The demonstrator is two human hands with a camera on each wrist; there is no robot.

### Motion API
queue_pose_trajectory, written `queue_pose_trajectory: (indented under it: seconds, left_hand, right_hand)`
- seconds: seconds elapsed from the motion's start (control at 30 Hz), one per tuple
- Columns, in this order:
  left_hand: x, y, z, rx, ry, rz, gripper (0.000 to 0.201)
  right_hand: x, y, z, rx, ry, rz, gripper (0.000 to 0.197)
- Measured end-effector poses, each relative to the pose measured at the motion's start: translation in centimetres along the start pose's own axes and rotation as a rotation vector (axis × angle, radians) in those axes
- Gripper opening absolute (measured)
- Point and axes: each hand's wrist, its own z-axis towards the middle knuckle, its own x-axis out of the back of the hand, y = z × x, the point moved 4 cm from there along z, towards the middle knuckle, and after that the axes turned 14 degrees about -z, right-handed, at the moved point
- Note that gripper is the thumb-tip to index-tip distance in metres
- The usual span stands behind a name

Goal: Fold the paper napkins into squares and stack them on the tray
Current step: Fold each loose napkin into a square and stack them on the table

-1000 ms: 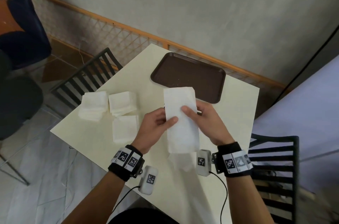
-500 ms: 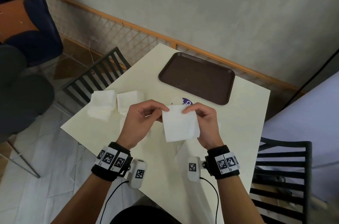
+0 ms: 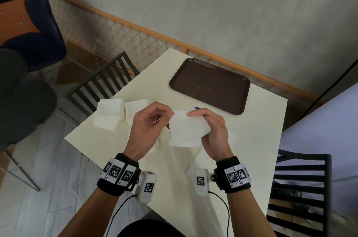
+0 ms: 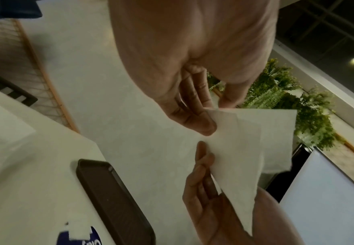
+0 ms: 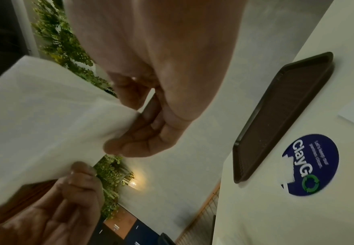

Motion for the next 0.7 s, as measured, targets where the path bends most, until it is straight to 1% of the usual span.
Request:
queue_pose_trajectory:
  seconds: [0.03, 0.07, 0.1, 0.13, 0.2, 0.23, 0.27, 0.3, 0.33, 0.4, 0.5, 0.6, 0.7]
  left_hand:
    - [0.1, 0.1, -0.1, -0.005, -0.015, 0.041, 0.008]
    - [0.3, 0.2, -0.2, -0.007, -0.04, 0.096, 0.009]
    - [0.4, 0.3, -0.3, -0.014, -0.078, 0.164, 0.01]
    - [0.5, 0.4, -0.4, -0.027, -0.124, 0.236, 0.01]
    - [0.6, 0.6, -0.7, -0.061, -0.216, 0.345, 0.011]
    - [0.8, 0.6, -0.8, -0.073, -0.246, 0.371, 0.013]
    - [0.9, 0.7, -0.9, -0.081, -0.26, 0.383, 0.016]
    - [1.1, 0.8, -1.1, -0.085, -0.26, 0.386, 0.018]
    - [1.5, 0.8, -1.3, -0.081, -0.25, 0.383, 0.02]
    - [2.6, 0.9, -1.8, -0.056, -0.208, 0.354, 0.021]
    - [4.8, 1.4, -2.4, -0.01, -0.124, 0.308, 0.021]
    - [7.1, 1.7, -2.2, 0.047, -0.03, 0.303, 0.02]
    - [9.9, -0.1, -0.7, 0.134, 0.069, 0.284, 0.022]
  right_hand:
    - [0.0, -0.3, 0.0, -0.042, -0.016, 0.005, 0.033]
    - [0.0, -0.6, 0.0, -0.064, -0.024, -0.042, 0.033]
    - [0.0, -1.0, -0.1, -0.045, -0.02, -0.172, 0.035]
    - [-0.2, -1.4, -0.1, 0.023, -0.012, -0.373, 0.036]
    - [-1.7, -1.7, -0.2, 0.224, -0.032, -0.823, 0.039]
    - [-2.8, -1.5, -0.2, 0.317, -0.05, -0.996, 0.042]
    - [-3.9, -1.2, -0.2, 0.392, -0.054, -1.106, 0.044]
    - [-4.7, -0.9, -0.1, 0.438, -0.043, -1.151, 0.042]
    - [-5.2, -0.6, 0.1, 0.464, -0.025, -1.153, 0.04]
    - [-5.5, 0.0, 0.4, 0.463, 0.008, -1.125, 0.038]
    - [-5.3, 1.4, 1.1, 0.366, 0.028, -1.03, 0.043]
    - [-5.0, 3.0, 1.8, 0.211, 0.078, -0.886, 0.045]
    - [-4.7, 4.2, 1.9, 0.128, 0.124, -0.815, 0.041]
